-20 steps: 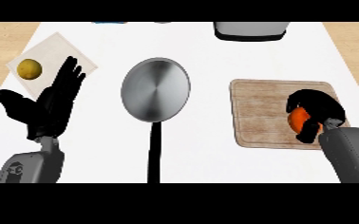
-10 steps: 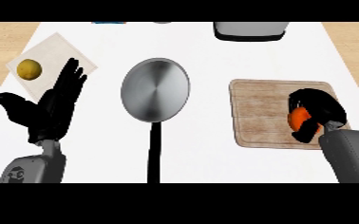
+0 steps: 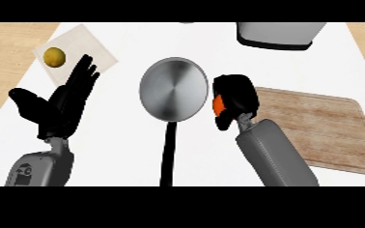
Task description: Pick the squash from the cutting board and place it in the pan
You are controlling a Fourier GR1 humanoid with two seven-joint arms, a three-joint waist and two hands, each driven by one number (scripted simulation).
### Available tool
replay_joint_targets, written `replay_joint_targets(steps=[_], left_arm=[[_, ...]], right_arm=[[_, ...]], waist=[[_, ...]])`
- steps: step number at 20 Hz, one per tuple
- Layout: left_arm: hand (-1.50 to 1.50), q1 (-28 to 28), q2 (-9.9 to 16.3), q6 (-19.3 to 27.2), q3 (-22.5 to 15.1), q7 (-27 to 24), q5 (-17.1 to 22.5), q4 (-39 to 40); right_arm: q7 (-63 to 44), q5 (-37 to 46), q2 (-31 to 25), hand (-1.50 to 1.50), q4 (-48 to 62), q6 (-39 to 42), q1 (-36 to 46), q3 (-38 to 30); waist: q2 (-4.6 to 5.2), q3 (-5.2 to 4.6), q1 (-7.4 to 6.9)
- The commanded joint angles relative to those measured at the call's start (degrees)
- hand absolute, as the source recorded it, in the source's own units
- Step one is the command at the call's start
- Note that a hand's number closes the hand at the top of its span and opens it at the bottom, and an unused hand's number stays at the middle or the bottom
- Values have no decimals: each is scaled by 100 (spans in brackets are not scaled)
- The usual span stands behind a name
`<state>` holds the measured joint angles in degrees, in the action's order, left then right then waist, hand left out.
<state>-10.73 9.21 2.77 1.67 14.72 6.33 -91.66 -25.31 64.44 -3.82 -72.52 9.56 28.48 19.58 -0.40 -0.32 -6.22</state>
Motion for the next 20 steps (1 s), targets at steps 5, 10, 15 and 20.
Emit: replay_joint_targets(steps=[5, 10, 15, 20], left_arm=[[0, -240, -111, -86, -214, 33, -41, 200], [0, -437, -173, -72, -260, 61, -55, 300], [0, -643, -227, 36, -292, 82, -156, 364], [0, -638, -219, 66, -210, 11, -152, 449]], right_arm=[[-2374, 608, 375, 150, -501, -223, 1629, 1463], [-3857, 151, 380, 150, -474, -53, 2582, 1963], [-4826, -310, 380, 150, -201, -413, 3217, 2187], [-5358, -482, 378, 150, 158, -747, 3696, 2234]], waist=[[-51, -20, -323], [29, -8, -419], [81, 0, -352], [87, 0, -223]])
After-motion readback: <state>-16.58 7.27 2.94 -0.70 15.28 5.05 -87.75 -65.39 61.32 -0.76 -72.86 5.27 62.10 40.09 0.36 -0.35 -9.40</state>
